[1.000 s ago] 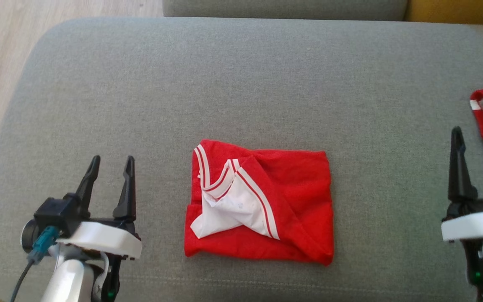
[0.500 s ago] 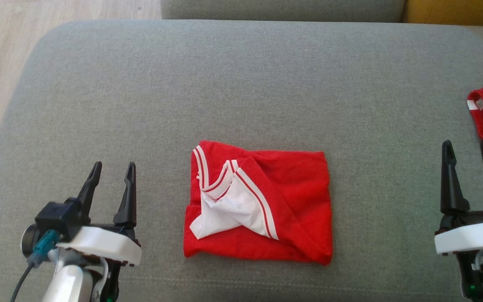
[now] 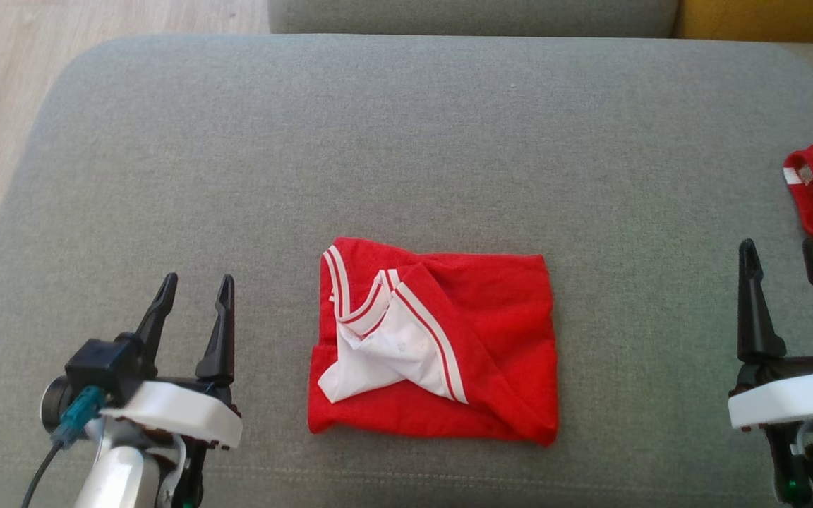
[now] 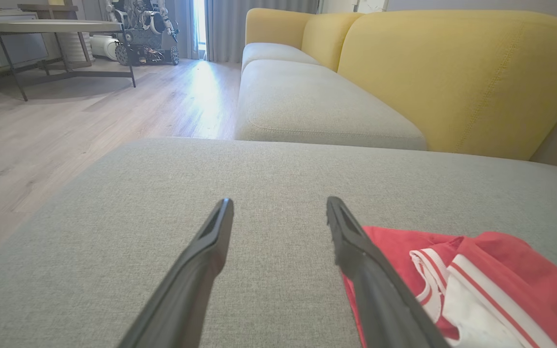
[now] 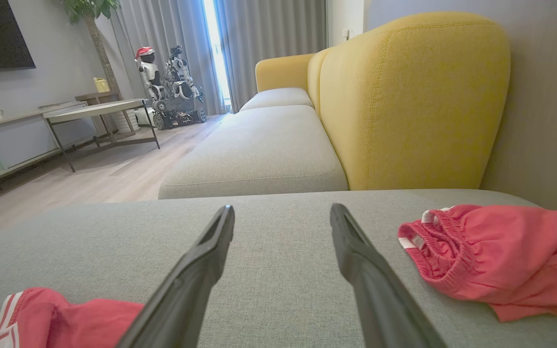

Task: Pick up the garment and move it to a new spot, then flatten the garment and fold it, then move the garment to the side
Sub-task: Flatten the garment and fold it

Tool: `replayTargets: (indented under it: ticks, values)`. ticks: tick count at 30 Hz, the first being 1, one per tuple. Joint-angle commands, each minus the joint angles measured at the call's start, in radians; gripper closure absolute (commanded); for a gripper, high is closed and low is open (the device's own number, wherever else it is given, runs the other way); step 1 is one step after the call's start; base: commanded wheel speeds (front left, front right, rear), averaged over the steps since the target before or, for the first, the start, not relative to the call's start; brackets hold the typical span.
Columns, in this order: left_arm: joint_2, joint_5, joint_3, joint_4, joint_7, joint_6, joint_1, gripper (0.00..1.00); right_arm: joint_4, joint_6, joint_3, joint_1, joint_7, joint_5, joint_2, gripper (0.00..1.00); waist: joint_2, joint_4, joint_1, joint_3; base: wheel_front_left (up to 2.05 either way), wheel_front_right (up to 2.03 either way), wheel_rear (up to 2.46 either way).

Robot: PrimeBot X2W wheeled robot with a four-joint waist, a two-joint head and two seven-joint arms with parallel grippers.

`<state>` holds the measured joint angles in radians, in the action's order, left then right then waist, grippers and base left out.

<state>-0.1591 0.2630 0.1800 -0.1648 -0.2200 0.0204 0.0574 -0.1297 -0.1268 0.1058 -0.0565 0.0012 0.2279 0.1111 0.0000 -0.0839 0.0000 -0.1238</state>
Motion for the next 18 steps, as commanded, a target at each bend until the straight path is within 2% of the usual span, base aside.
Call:
replayTargets:
  ticks: [1, 2, 5, 12, 18]
  values:
    - [-0.024, 0.008, -0.031, 0.036, 0.0, -0.005, 0.029, 0.0, -0.026, -0.004, -0.02, 0.013, 0.006, -0.002, 0.012, 0.4, 0.0, -0.004, 0.0, 0.0, 0.0, 0.0, 0.0]
    - [-0.025, 0.008, -0.03, 0.036, 0.0, -0.005, 0.031, 0.0, -0.02, -0.004, -0.027, 0.014, 0.015, -0.001, 0.012, 1.0, 0.0, -0.006, 0.0, -0.001, 0.0, 0.0, 0.0]
    - [-0.023, 0.009, -0.024, 0.036, 0.0, -0.004, 0.039, 0.0, -0.005, -0.004, -0.055, 0.028, 0.033, -0.006, 0.022, 1.0, 0.0, -0.018, 0.0, -0.007, 0.0, 0.0, 0.0]
    - [-0.013, 0.014, -0.012, 0.028, -0.008, -0.001, 0.062, 0.0, 0.074, -0.004, -0.189, 0.101, 0.082, -0.011, 0.039, 1.0, 0.0, -0.061, 0.0, -0.024, 0.0, 0.0, 0.0]
    - [0.004, 0.018, 0.004, 0.008, -0.019, 0.01, 0.087, 0.0, 0.219, -0.004, -0.354, 0.191, 0.132, 0.015, 0.078, 1.0, 0.0, -0.12, 0.0, -0.045, 0.0, 0.0, 0.0]
